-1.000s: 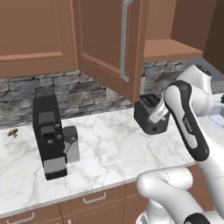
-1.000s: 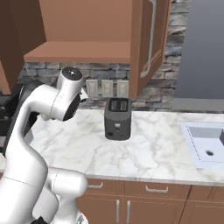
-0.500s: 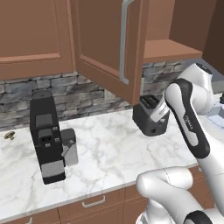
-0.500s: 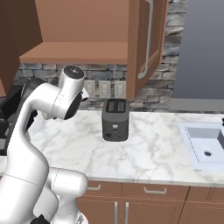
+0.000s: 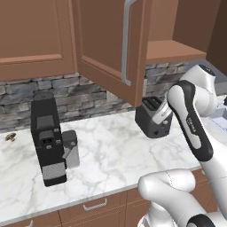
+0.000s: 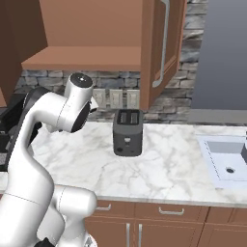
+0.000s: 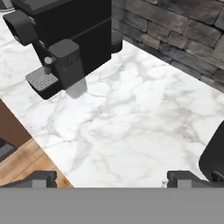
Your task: Close all open cabinet doors.
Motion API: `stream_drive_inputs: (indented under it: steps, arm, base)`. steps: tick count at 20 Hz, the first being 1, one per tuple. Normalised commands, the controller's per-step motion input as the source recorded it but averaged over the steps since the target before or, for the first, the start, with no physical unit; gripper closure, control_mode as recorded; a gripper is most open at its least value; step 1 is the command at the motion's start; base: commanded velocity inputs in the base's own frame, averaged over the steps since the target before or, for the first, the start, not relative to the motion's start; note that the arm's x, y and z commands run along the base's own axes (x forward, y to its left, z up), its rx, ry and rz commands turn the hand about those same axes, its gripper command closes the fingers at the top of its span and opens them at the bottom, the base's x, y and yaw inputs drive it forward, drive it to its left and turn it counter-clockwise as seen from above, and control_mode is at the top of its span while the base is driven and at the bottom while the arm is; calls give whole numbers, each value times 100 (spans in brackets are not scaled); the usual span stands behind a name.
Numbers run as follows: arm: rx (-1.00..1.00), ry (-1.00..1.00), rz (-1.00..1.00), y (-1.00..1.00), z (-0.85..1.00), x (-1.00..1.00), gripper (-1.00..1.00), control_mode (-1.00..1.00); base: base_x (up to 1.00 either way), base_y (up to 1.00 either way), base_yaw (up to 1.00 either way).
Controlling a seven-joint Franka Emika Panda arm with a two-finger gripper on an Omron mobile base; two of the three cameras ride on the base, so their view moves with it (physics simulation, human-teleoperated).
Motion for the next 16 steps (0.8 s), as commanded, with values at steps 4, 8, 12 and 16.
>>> stream_drive_inputs:
  steps: [4, 8, 12, 16]
  arm:
    - [0, 0, 0, 0, 0, 0, -100, 100]
    - [0, 0, 0, 0, 0, 0, -100, 100]
    - [0, 0, 0, 0, 0, 0, -100, -100]
    - [0, 0, 0, 0, 0, 0, -100, -100]
  base:
    - [0, 0, 0]
    - [0, 0, 0]
    - [0, 0, 0]
    - [0, 0, 0]
